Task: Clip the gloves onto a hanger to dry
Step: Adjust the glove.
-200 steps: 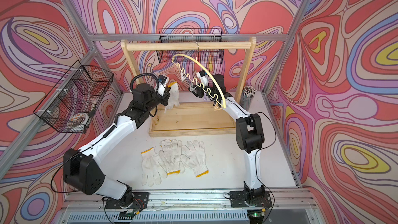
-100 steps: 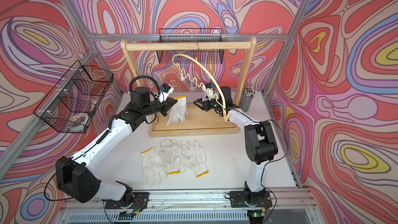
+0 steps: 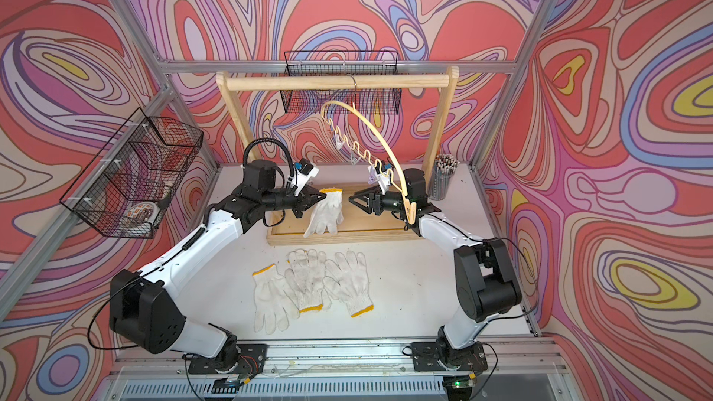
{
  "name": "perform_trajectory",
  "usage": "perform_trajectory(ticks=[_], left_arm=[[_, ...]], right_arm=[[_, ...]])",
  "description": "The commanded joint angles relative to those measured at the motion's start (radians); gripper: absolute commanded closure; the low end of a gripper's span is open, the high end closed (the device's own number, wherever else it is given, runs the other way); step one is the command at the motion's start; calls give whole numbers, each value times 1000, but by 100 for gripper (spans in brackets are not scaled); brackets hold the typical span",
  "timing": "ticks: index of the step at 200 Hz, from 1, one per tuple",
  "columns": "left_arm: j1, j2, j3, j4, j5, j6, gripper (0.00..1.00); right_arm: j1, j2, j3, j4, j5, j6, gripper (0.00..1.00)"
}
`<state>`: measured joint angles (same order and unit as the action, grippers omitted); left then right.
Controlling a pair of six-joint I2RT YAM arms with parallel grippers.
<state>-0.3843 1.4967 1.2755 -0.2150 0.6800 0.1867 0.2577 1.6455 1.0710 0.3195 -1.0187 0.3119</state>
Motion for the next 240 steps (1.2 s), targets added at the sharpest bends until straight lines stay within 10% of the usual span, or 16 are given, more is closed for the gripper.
perform_trajectory(ticks=[1,240], left_arm=[[3,17,7,0,71,-8,100],[-11,105,20,240,263,-205,100]], right_arm=[[3,-32,-14,73,-68,54,49],[7,54,30,208,-142,167,63]])
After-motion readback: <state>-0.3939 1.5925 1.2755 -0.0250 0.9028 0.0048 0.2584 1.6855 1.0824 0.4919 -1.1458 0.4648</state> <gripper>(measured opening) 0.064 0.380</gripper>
